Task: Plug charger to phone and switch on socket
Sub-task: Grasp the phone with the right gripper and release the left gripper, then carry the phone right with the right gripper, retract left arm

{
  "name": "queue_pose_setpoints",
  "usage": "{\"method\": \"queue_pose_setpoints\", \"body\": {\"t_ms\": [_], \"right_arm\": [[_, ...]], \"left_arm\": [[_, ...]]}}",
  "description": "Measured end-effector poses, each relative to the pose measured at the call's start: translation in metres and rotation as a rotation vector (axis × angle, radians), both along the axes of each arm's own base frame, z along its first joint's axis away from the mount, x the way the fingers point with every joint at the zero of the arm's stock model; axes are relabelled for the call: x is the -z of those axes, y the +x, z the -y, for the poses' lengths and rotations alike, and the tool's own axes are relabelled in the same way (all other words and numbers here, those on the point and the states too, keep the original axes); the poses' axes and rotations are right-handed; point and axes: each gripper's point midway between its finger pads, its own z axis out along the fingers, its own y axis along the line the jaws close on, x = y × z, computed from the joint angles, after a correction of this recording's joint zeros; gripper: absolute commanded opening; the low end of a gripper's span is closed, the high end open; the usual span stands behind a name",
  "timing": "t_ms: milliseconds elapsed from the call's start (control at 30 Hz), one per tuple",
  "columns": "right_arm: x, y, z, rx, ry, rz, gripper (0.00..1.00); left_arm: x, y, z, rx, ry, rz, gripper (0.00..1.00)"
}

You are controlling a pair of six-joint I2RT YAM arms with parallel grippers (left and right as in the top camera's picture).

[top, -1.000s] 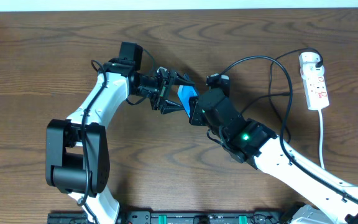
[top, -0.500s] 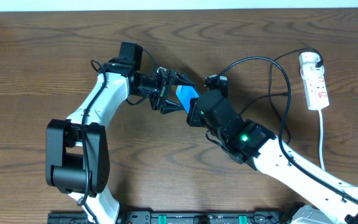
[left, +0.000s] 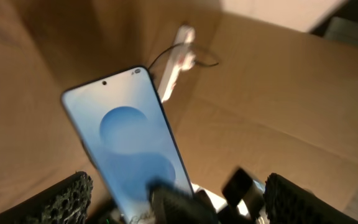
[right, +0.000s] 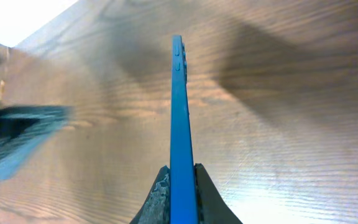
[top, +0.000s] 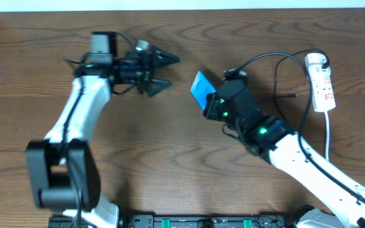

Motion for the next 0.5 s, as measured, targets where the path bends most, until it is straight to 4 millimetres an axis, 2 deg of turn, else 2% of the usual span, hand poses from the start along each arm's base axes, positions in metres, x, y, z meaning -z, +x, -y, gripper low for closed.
{"method": "queue_pose_setpoints", "body": {"t_ms": [133, 267, 367, 500], "right_arm": [[-0.007, 0.010, 0.022, 0.041, 0.034, -0.009, 0.01], [-0.010, 0.022, 0.039, 0.070, 0.073, -0.014, 0.01], [-0.017, 0.033, 0.043, 0.061, 0.142, 0.021, 0.01], [-0.018, 0.042, 0.045, 0.014, 0.252, 0.088, 0.01]], "left_arm": [[-0.046, -0.012, -0.025, -0.030, 0.030, 0.178, 0.88], [-0.087, -0.052, -0.033, -0.007, 0.090, 0.338, 0.88], [-0.102, -0.093, -0.036, 0.000, 0.196, 0.405, 0.88], [-0.109, -0.141, -0.052, -0.031, 0.422, 0.503, 0.88]]}}
